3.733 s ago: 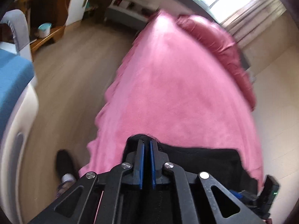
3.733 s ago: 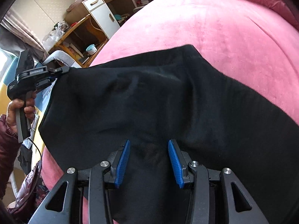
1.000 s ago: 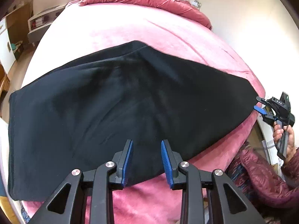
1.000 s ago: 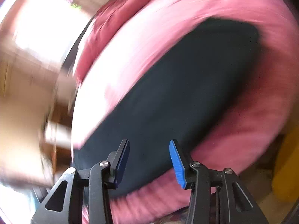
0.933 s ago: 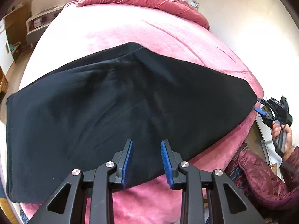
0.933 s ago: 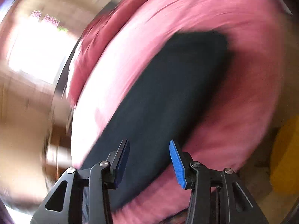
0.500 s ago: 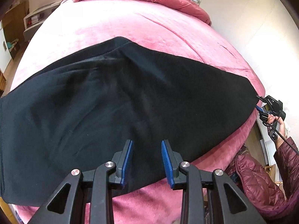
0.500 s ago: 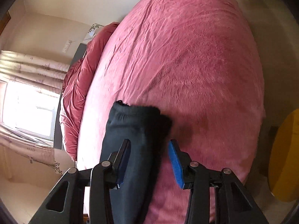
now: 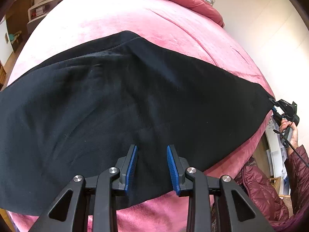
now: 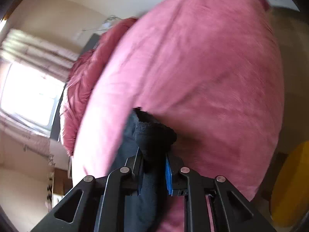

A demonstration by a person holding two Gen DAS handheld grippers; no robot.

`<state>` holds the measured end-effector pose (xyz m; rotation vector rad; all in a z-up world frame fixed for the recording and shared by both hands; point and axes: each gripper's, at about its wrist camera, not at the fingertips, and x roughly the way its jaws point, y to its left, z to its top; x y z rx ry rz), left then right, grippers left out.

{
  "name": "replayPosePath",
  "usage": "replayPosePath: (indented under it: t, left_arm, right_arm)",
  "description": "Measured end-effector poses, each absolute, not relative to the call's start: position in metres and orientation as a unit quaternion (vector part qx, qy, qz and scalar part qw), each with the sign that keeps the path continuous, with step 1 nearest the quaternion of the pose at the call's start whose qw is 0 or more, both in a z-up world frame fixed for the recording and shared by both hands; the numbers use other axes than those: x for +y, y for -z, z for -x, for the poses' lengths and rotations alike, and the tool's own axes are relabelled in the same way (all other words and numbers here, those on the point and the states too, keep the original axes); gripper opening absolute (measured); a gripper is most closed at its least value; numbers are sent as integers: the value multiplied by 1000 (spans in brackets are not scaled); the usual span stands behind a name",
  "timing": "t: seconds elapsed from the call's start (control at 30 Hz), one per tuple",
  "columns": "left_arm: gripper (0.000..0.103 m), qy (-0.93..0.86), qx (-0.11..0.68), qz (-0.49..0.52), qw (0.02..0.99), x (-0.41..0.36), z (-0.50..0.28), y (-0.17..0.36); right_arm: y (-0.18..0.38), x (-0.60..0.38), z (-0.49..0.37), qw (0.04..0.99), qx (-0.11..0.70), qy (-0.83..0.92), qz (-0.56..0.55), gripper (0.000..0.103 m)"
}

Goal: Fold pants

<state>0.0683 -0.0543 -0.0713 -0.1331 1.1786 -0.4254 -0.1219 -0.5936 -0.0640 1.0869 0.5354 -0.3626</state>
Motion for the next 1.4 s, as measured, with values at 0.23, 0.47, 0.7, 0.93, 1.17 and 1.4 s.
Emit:
replayPosePath:
  t: [0.23,0.47,0.7,0.93,1.17,1.4]
  left_arm:
    - [32,200,543,78,812,-33,-62,62]
    - [32,187,540,76,817,-18,-65,53]
    - [32,207,531,108,814,-9,-69,44]
    - [32,226,532,135,805,-2,-69,43]
    - [33,246,533,169,791,-5,-78,41]
    - [38,282,538,211,766,-21,-96,37]
  right_arm:
    - [16,-556,104,841,258,117,-461,18]
    - [-26,-470,80,881,286,5,-377,18]
    - [-32,-357,64,888,346,-99,-285,18]
    - [15,-255,45,852,427,-182,-241,18]
    - [64,-192,33,828,494,-191,-184,18]
    - [77,-182,35,828,507,-189,-151,22]
